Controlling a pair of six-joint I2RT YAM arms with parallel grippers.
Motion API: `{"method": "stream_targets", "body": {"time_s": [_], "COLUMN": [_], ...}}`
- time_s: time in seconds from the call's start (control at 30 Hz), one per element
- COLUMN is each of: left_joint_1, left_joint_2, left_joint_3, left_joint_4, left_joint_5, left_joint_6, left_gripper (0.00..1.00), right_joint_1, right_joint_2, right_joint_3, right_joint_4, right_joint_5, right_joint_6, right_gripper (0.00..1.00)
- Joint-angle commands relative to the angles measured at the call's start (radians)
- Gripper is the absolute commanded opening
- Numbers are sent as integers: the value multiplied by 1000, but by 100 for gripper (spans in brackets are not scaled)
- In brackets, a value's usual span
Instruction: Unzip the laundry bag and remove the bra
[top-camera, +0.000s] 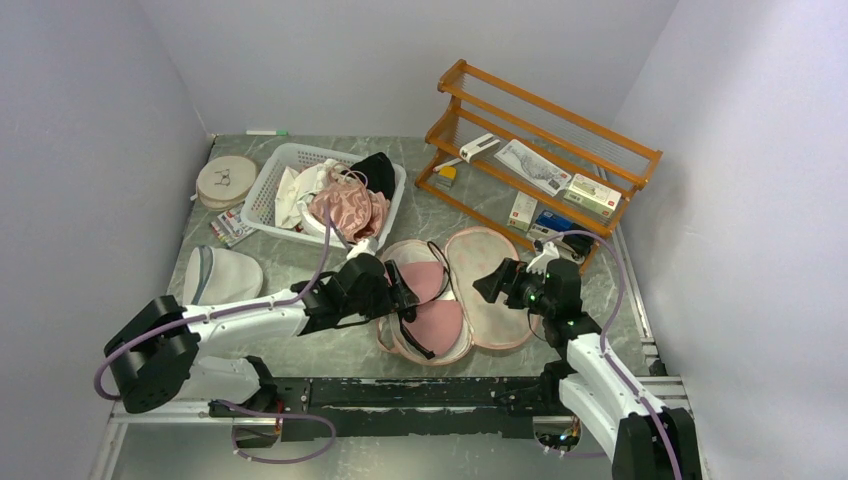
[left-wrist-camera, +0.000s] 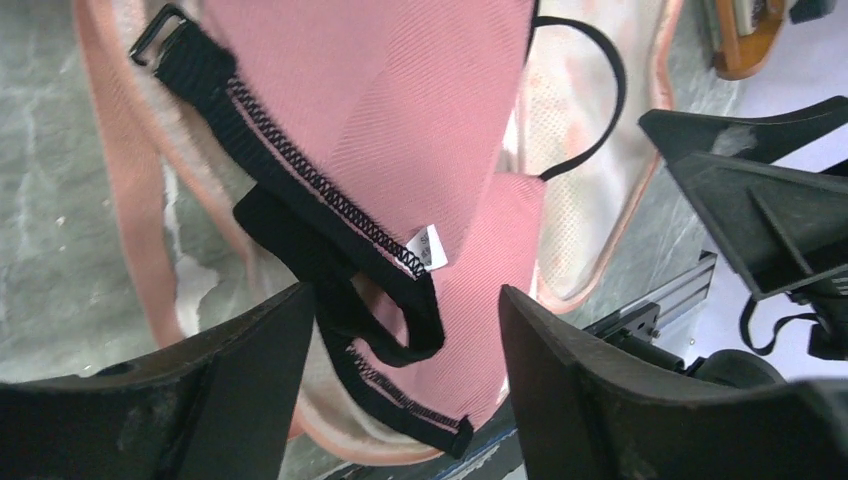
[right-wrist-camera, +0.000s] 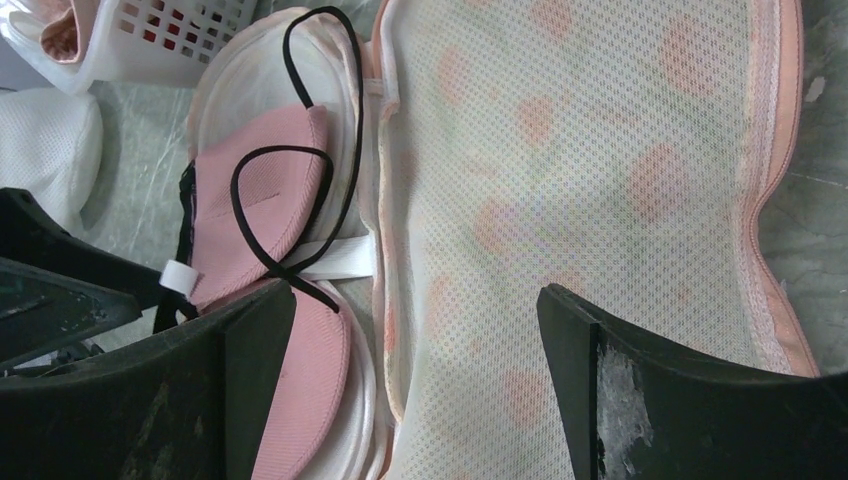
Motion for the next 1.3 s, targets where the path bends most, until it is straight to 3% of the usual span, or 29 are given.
{"method": "stream_targets", "body": {"time_s": [0.0, 0.4, 0.53, 0.7, 0.77, 1.03, 1.27], "left_joint_1": [6, 15, 27, 27, 27, 28, 65], "left_joint_2": [49, 157, 151, 91, 53, -83, -93], "left_joint_3": [41, 84, 77, 106, 130, 260, 585], "left_joint_4": [91, 138, 153, 110, 68, -89, -331], "left_joint_5": [-10, 13, 33, 41, 37, 12, -59], "left_joint_6": [12, 47, 56, 90, 108, 203, 407], "left_gripper": [75, 61, 45, 15, 8, 7, 7], "right_joint_1": [2, 5, 6, 5, 5, 7, 9], "right_joint_2": [15, 23, 28, 34, 38, 41, 45], "right_joint_3": [-3, -1, 0, 2, 3, 3, 5], "right_joint_4": [26, 25, 26, 26, 26, 24, 24], "right_joint_5": [-10, -1, 0, 4, 5, 11, 12], "right_joint_6": [-13, -10, -10, -9, -9, -7, -8], "right_gripper": [93, 93, 93, 93, 93, 92, 92]}}
